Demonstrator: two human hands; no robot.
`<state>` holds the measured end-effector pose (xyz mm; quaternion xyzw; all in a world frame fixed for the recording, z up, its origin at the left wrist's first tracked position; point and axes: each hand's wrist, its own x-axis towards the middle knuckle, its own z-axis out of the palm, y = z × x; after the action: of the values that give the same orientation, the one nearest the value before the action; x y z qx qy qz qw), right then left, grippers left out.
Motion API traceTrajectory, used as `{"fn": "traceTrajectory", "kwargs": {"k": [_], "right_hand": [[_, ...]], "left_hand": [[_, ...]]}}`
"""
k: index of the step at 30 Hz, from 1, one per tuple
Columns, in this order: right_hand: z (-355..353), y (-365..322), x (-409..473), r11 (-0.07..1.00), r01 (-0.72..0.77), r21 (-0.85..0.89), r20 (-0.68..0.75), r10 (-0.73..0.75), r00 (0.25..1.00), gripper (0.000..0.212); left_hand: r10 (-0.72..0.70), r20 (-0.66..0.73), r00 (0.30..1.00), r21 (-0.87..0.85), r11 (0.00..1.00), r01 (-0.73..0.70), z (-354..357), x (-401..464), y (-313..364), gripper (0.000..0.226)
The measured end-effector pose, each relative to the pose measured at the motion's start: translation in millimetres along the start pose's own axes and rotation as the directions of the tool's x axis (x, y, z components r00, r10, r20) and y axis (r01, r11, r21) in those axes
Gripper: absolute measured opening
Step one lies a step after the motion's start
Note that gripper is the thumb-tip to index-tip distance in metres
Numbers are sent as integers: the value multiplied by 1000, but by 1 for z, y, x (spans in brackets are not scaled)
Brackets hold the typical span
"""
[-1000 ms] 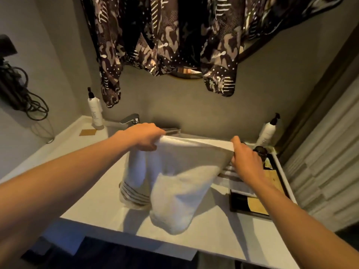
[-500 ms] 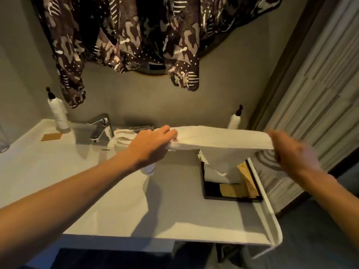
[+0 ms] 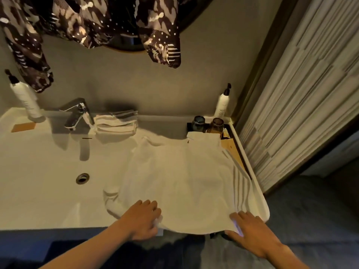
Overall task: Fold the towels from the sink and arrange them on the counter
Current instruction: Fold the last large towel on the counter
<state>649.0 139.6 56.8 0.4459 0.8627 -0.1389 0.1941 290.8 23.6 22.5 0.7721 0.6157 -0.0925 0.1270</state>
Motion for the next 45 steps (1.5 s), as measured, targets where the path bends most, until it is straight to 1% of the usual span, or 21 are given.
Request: {"fn": "traceTrajectory", "kwargs": {"k": [1, 3, 5, 8, 12, 17, 22, 25, 27, 29, 31, 32, 34, 35, 37, 38, 40, 41, 42, 44, 45], "right_hand": [[2, 5, 5, 996, -37, 76, -52, 41, 998, 58], [0, 10, 22, 923, -183, 337, -184, 255, 949, 55], [-1, 11, 46, 737, -266, 622, -246, 506, 827, 51], [-11, 7, 72, 412, -415, 812, -18, 727, 686, 55], [-16, 19, 92, 169, -396, 903, 141, 754, 642, 58], [-18, 14, 113, 202, -394, 897, 64, 821, 567, 37], [-24, 11, 119, 236, -609, 757, 146, 848, 510, 59], [-25, 14, 121, 287, -643, 710, 132, 843, 521, 48], [-23, 13, 121, 320, -636, 702, 88, 847, 524, 39], [-21, 11, 120, 375, -571, 730, 2, 835, 551, 35], [-21, 11, 114, 397, -445, 803, -80, 811, 580, 31], [-25, 13, 107, 365, -370, 854, -91, 805, 586, 30], [-41, 13, 92, 267, -207, 941, -90, 788, 609, 21], [-51, 17, 85, 227, -119, 966, -107, 778, 619, 17], [-72, 19, 76, 250, 38, 968, -216, 740, 637, 17], [-81, 18, 74, 291, 99, 952, -284, 709, 646, 19], [-97, 10, 73, 318, 146, 937, -321, 612, 723, 31], [-103, 7, 74, 232, 172, 957, -276, 551, 788, 34], [-110, 3, 74, 23, 209, 978, -196, 463, 864, 31], [-121, 3, 76, -475, 180, 861, -65, 249, 966, 18], [-125, 6, 80, -595, 114, 796, 12, 203, 979, 14]], "left_hand": [[10, -47, 999, -28, 1000, -11, -1, 4, 2, 43], [-40, -138, 990, -120, 993, 23, -2, 20, 10, 47], [-121, -183, 976, -240, 968, 75, -8, 42, 26, 54], [-156, -101, 983, -330, 937, 115, -14, 71, 48, 47], [-115, -3, 993, -286, 952, 110, -9, 84, 55, 54], [-92, 6, 996, -223, 971, 91, -9, 79, 51, 52], [-83, 39, 996, -190, 978, 89, -6, 84, 52, 48], [-123, 58, 991, -164, 978, 131, -13, 94, 54, 42], [-131, 72, 989, -126, 982, 140, -20, 103, 57, 39], [-121, 10, 993, -122, 985, 122, -29, 115, 61, 36], [-82, -108, 991, -203, 977, 59, -40, 129, 70, 33], [-74, -156, 985, -287, 958, 26, -46, 138, 77, 31], [-172, -212, 962, -558, 829, 25, -60, 153, 93, 27], [-267, -203, 942, -723, 689, 39, -72, 162, 104, 25], [-444, -103, 890, -962, 271, 23, -102, 174, 124, 21], [-490, -39, 871, -996, 87, 4, -119, 180, 130, 20], [-448, 81, 890, -987, -158, 10, -146, 189, 132, 23], [-378, 133, 916, -977, -206, 56, -156, 190, 131, 27], [-301, 163, 940, -973, -208, 102, -162, 190, 129, 31], [-222, 127, 967, -990, -87, 110, -157, 190, 125, 36], [-249, 90, 964, -996, -14, 89, -150, 191, 124, 34]]}}
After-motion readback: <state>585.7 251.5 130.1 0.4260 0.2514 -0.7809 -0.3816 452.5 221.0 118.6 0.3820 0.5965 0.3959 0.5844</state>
